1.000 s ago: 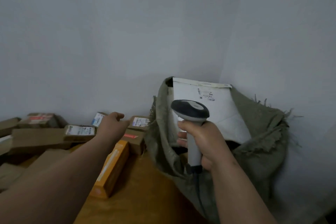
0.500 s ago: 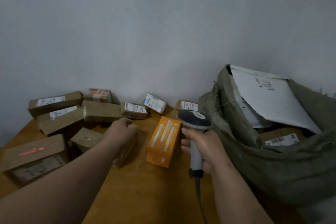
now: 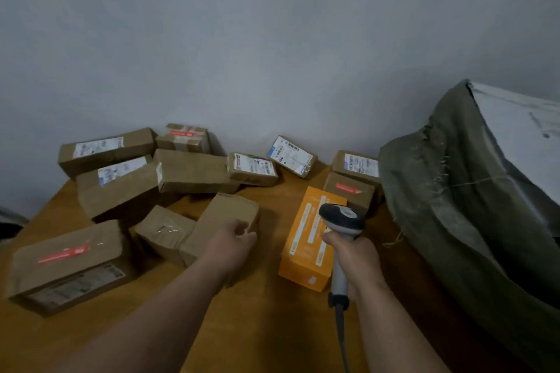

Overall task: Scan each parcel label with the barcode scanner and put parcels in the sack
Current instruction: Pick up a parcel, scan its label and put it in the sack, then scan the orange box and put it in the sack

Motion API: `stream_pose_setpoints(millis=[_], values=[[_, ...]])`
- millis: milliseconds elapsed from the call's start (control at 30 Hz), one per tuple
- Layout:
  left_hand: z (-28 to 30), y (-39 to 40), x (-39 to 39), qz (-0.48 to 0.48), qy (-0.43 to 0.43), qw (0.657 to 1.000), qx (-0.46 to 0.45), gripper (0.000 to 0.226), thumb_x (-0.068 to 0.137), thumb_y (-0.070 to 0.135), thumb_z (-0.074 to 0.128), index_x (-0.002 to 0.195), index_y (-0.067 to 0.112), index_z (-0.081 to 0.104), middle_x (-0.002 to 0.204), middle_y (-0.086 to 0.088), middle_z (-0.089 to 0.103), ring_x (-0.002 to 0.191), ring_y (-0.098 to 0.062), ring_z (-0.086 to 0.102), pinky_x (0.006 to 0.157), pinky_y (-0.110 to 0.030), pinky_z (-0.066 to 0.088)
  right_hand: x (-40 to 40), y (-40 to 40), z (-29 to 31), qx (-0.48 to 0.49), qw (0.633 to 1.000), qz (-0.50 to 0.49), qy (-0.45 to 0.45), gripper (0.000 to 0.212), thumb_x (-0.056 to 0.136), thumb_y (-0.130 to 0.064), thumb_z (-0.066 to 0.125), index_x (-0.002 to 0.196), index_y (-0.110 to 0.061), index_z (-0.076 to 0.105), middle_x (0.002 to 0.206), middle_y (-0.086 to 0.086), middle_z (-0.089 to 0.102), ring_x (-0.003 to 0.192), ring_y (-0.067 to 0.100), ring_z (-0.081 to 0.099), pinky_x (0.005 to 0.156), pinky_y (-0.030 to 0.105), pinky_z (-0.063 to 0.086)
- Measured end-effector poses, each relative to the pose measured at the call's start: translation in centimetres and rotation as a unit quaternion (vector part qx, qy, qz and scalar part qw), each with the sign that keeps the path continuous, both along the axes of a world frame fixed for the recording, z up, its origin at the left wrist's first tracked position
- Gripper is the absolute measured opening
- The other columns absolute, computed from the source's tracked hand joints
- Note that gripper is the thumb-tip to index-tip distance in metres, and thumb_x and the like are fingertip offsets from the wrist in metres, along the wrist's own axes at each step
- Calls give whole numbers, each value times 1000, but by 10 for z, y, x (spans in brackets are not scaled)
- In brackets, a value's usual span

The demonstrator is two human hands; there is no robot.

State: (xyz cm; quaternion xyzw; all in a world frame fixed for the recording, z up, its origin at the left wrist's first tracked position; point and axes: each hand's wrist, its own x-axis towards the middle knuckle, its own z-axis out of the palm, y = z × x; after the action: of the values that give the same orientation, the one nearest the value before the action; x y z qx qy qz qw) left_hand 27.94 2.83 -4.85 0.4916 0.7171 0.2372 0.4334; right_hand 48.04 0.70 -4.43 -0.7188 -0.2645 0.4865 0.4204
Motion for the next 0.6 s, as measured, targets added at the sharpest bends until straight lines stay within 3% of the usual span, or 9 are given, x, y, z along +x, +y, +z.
stream_pose_setpoints(millis=[67, 133, 267, 367, 433, 500, 600], values=[[-10, 14, 18, -33, -16, 999, -18, 43, 100, 32, 55, 142, 21, 48, 140, -3, 51, 115, -18, 52, 98, -37, 48, 6, 15, -13, -12, 1000, -17, 1, 20, 80, -19, 75, 73, -15, 57, 77, 8, 57, 74, 25, 56, 71, 38, 42], [-21, 27, 36, -72, -29, 996, -35, 49, 100, 33, 55, 146, 23, 43, 146, -2, 48, 126, -19, 50, 97, -29, 44, 11, 28, -25, -27, 999, -21, 11, 19, 82, -19, 75, 76, -15, 57, 78, 4, 55, 74, 22, 53, 74, 43, 45], [-40, 39, 67, -117, -78, 986, -94, 58, 101, 39, 53, 153, 25, 32, 151, 0, 44, 134, -19, 45, 100, -29, 38, 13, 40, -45, -45, 997, -37, 42, 24, 83, -24, 76, 100, -14, 63, 94, 5, 62, 92, 29, 59, 84, 47, 48], [-56, 38, 75, -106, -142, 976, -125, 55, 98, 42, 58, 146, 38, 32, 143, 5, 47, 127, -13, 48, 99, -24, 36, 10, 39, -51, -44, 997, -43, 53, 15, 85, -25, 75, 85, -26, 61, 96, 3, 63, 93, 29, 60, 87, 50, 49], [-63, 40, 73, -86, -156, 977, -120, 68, 83, 61, 67, 140, 47, 32, 144, 8, 45, 129, -16, 48, 108, -33, 39, 10, 37, -49, -32, 997, -43, 56, 11, 84, -24, 75, 86, -26, 65, 96, 5, 67, 93, 28, 63, 84, 47, 51], [-69, 44, 69, -70, -167, 973, -141, 100, 62, 79, 70, 147, 42, 31, 147, 4, 44, 131, -23, 48, 110, -46, 41, 8, 32, -44, -17, 998, -34, 57, 8, 83, -22, 75, 88, -25, 69, 91, 4, 70, 89, 25, 65, 76, 41, 51], [-65, 38, 64, -52, -210, 957, -192, 114, 64, 74, 73, 155, 33, 19, 140, 3, 47, 126, -24, 50, 106, -46, 44, 0, 19, -36, 0, 997, -12, 79, 8, 84, -20, 74, 91, -23, 74, 93, 5, 75, 90, 25, 69, 82, 48, 58]])
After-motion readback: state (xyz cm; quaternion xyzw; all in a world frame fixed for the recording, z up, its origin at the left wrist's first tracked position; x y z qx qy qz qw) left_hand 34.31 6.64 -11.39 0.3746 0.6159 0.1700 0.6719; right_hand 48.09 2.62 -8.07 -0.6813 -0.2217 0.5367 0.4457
